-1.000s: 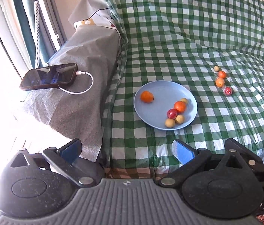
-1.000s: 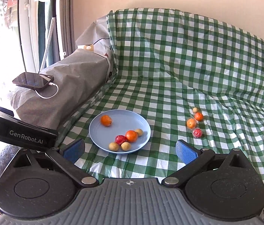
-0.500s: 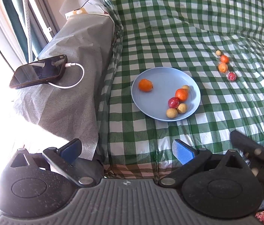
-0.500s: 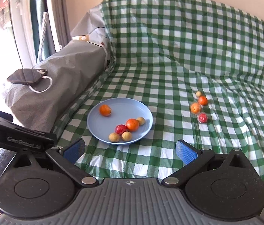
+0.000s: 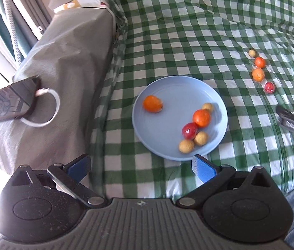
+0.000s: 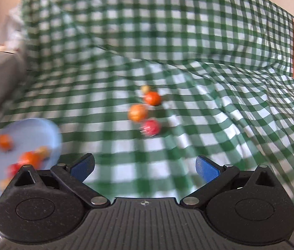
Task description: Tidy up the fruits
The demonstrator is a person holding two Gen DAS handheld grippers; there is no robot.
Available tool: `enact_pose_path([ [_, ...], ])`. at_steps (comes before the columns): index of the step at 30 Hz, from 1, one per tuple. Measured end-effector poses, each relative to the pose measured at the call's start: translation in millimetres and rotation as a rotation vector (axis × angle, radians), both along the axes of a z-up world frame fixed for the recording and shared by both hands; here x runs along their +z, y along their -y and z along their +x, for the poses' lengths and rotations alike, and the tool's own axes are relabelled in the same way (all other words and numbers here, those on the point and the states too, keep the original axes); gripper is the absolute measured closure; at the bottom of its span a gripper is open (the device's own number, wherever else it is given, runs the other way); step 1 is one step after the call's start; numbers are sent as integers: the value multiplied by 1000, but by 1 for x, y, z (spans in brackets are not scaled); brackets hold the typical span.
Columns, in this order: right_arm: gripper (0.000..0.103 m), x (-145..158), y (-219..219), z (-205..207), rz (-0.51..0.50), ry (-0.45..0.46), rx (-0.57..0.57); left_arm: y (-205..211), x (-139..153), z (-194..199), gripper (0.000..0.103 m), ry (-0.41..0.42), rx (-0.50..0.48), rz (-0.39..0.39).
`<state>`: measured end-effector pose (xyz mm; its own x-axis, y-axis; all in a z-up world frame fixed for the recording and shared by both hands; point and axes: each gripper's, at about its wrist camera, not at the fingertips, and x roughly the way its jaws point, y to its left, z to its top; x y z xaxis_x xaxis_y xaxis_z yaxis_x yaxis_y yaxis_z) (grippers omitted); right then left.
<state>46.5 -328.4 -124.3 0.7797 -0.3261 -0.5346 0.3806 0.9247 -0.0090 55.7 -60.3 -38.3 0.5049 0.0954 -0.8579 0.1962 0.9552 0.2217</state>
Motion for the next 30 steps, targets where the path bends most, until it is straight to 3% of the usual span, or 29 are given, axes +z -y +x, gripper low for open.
enact_pose_path([
  [4, 1, -34, 34, 54, -83, -6, -17, 21, -10, 26, 0, -25, -1, 23],
  [7, 8, -47, 45, 80, -108, 6, 24, 40, -20, 45, 0, -44, -12, 41],
  [8, 13, -51, 46, 86, -108, 14, 49, 48, -23, 52, 0, -49, -17, 45],
  [9, 28, -55, 46, 91, -111, 17, 79, 56, -27, 59, 0, -51, -24, 47],
  [12, 59, -63, 51, 100, -92, 30, 135, 85, -36, 81, 0, -45, -57, 51],
  [14, 64, -61, 59, 100, -79, 31, 107, 111, -43, 96, 0, -33, -90, 38],
  [17, 64, -60, 86, 92, -112, 12, -60, 157, -56, 120, 0, -28, -168, -11],
  [22, 61, -61, 146, 79, -12, 22, -283, 240, -88, 151, 0, -62, -307, -106],
  [24, 55, -64, 153, 79, 17, 34, -305, 266, -104, 159, 0, -80, -349, -121],
  [27, 45, -68, 146, 82, -25, 24, -318, 293, -127, 168, 0, -92, -376, -100],
  [30, 43, -69, 153, 81, 11, 39, -333, 302, -146, 177, 0, -113, -373, -60],
])
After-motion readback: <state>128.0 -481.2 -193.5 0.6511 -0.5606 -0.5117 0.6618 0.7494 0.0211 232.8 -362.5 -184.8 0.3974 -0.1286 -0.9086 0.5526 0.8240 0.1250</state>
